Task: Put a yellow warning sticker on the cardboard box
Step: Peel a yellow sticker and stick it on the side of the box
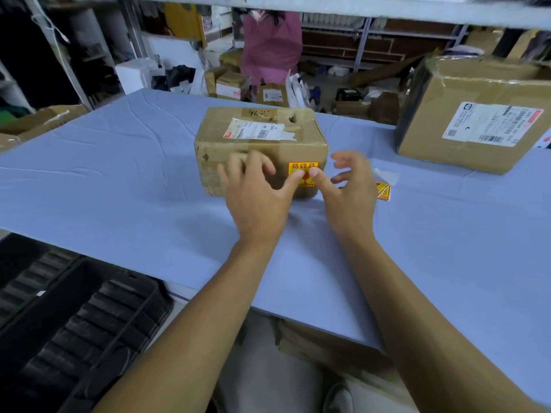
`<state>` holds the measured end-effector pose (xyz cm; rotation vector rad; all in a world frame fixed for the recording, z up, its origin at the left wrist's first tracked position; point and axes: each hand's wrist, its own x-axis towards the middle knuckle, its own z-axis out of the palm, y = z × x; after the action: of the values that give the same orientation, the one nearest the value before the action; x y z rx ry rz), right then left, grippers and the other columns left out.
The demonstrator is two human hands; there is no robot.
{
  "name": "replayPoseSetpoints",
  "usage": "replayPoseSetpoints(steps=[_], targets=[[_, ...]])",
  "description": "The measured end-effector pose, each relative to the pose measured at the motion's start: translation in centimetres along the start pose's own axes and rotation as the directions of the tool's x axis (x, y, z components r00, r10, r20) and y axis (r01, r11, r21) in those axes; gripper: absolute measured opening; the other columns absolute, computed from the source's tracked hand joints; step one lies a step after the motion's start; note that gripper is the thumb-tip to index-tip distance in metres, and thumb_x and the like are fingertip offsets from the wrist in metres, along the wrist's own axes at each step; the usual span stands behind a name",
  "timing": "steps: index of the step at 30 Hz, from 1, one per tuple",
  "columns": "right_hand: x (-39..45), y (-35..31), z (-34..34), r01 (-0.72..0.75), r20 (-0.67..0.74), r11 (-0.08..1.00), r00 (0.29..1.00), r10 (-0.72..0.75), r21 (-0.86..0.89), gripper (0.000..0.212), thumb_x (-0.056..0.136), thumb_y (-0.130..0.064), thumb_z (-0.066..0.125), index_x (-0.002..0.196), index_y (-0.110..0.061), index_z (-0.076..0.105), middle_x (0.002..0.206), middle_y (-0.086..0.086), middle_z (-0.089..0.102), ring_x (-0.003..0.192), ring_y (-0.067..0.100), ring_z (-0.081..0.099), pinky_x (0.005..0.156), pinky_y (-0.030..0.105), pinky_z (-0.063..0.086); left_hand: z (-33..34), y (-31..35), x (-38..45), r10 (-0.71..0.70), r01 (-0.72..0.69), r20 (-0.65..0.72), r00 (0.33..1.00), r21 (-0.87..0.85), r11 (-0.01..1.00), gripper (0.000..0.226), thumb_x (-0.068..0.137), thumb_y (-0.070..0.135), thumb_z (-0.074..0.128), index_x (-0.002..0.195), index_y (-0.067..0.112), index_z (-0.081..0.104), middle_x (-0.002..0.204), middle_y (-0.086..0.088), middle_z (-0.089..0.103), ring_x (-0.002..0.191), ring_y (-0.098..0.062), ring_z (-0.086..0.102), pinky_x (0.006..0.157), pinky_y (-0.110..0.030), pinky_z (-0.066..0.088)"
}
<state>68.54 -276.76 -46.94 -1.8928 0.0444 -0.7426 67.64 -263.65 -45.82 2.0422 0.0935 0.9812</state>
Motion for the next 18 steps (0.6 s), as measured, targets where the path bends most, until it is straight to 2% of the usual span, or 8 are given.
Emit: replayPoseSetpoints(steps=[2,4,7,10,13,16,18], targets=[[0.5,0.1,-0.1,0.025,0.023,1.000,0.999,-0.025,0.003,0.051,0.082,-0.032,0.077,0.127,-0.023,0.054,0.121,0.000,0.055,0.088,0.011,0.060,0.078,0.020,0.048,0.3,-0.3,0.8,0.192,-0.193,0.017,0.981,0.135,0.972,0.064,0.065,0.064,0.076,0.107,0.017,0.064,0.122,-0.008,0.058,0.121,-0.034,0.050,0.100,-0.043,0.040],[0.9,0.4,-0.2,0.030,0.073,0.999,0.997,-0.032,0.020,0.063,0.083,-0.030,0.076,0.139,-0.031,0.046,0.131,-0.002,0.051,0.094,0.011,0.061,0.081,0.022,0.051,0.7,-0.8,1.7,0.300,-0.320,0.118,0.947,0.248,0.914,0.077,0.069,0.073,0.067,0.125,0.021,0.062,0.141,-0.007,0.053,0.140,-0.033,0.040,0.114,-0.052,0.024],[1.4,0.9,0.1,0.082,0.181,0.997,0.980,-0.083,0.010,0.067,0.087,-0.023,0.071,0.146,-0.034,0.042,0.134,-0.007,0.046,0.091,0.010,0.062,0.083,0.026,0.053,1.1,-1.6,2.4,0.332,-0.379,0.200,0.922,0.277,0.883,0.074,0.071,0.076,0.060,0.125,0.025,0.063,0.134,0.004,0.060,0.139,-0.023,0.042,0.119,-0.055,0.008],[2.1,1.1,0.2,0.112,0.252,0.994,0.961,-0.111,0.010,0.059,0.089,-0.021,0.069,0.141,-0.035,0.047,0.130,-0.013,0.046,0.088,0.005,0.060,0.080,0.024,0.053,1.5,-2.4,2.8,0.345,-0.384,0.178,0.922,0.301,0.873,0.067,0.070,0.073,0.064,0.121,0.030,0.065,0.126,0.009,0.063,0.128,-0.020,0.049,0.119,-0.052,0.009],[2.7,1.3,0.1,0.113,0.254,0.993,0.960,-0.118,0.034,0.049,0.091,-0.021,0.065,0.137,-0.032,0.052,0.127,-0.012,0.050,0.082,-0.005,0.056,0.076,0.021,0.052,1.8,-2.6,3.5,0.363,-0.381,0.116,0.925,0.270,0.884,0.054,0.072,0.067,0.066,0.115,0.035,0.069,0.119,0.013,0.067,0.119,-0.018,0.051,0.116,-0.047,0.013],[2.8,1.5,0.1,0.130,0.236,0.991,0.963,-0.132,0.025,0.039,0.097,-0.024,0.057,0.136,-0.031,0.053,0.125,-0.011,0.053,0.087,-0.002,0.055,0.078,0.033,0.056,1.9,-2.6,3.7,0.341,-0.345,0.055,0.938,0.210,0.915,0.035,0.084,0.059,0.061,0.110,0.038,0.072,0.115,0.018,0.070,0.115,-0.015,0.054,0.113,-0.041,0.013],[2.7,1.6,0.1,0.129,0.242,0.991,0.961,-0.132,0.027,0.039,0.097,-0.027,0.056,0.135,-0.033,0.051,0.125,-0.010,0.054,0.088,0.001,0.056,0.078,0.035,0.057,1.9,-2.7,3.5,0.359,-0.361,0.051,0.932,0.224,0.905,0.035,0.088,0.056,0.059,0.112,0.036,0.072,0.117,0.017,0.070,0.117,-0.017,0.054,0.114,-0.042,0.012]])
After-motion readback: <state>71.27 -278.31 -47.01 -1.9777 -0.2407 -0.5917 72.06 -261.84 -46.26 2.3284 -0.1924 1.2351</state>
